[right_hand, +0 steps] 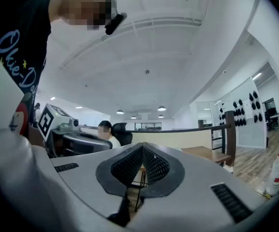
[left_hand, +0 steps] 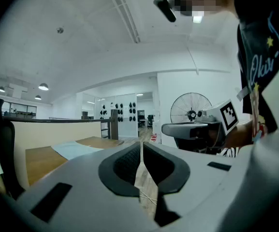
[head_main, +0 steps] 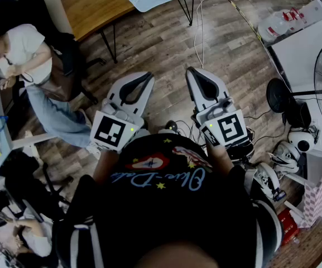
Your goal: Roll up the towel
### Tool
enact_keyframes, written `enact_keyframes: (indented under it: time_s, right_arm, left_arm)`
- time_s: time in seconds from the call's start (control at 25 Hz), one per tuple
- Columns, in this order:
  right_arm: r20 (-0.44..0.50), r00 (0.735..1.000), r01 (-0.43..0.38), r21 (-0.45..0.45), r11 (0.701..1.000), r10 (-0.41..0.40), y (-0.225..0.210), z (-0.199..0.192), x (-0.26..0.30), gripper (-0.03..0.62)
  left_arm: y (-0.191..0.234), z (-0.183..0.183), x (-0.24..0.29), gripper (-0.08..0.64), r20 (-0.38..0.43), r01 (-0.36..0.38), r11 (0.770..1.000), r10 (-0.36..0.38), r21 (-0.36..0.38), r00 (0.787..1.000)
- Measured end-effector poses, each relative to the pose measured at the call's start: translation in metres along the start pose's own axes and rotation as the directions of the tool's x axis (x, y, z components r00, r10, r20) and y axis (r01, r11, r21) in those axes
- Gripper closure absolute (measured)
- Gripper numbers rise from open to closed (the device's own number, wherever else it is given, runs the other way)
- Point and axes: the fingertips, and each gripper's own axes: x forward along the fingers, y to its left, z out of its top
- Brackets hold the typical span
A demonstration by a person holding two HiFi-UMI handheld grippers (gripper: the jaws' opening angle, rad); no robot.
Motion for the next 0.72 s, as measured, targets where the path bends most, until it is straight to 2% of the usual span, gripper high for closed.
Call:
enact_keyframes:
  time_s: [0.24, 0.4, 0.56, 0.72]
  right_arm:
    - [0.008, 1.0, 0.006, 0.005, 1.0, -0.006, -0.008, -0.001, -0.012, 0.592]
    - [0.047, 0.998, 0.052, 0.022, 0.998, -0.053, -0.027, 0.002, -0.03, 0.591]
    - [0.04, 0.996, 0.081, 0.024, 0.996, -0.082, -0.049, -0.002, -0.05, 0.591]
    - [0.035, 0.994, 0.102, 0.043, 0.994, -0.104, -0.065, -0.008, -0.065, 0.587]
  left_arm:
    - [-0.013, -0.001, 0.009, 0.552, -0.014, 0.01, 1.0, -0.01, 0.006, 1.0]
    - [-0.028, 0.003, 0.025, 0.552, -0.006, 0.022, 1.0, -0.022, 0.016, 1.0]
    - [-0.044, 0.006, 0.042, 0.549, -0.006, 0.027, 0.998, -0.026, 0.05, 1.0]
    - [-0.056, 0.001, 0.053, 0.482, -0.03, 0.029, 0.998, -0.028, 0.057, 0.999]
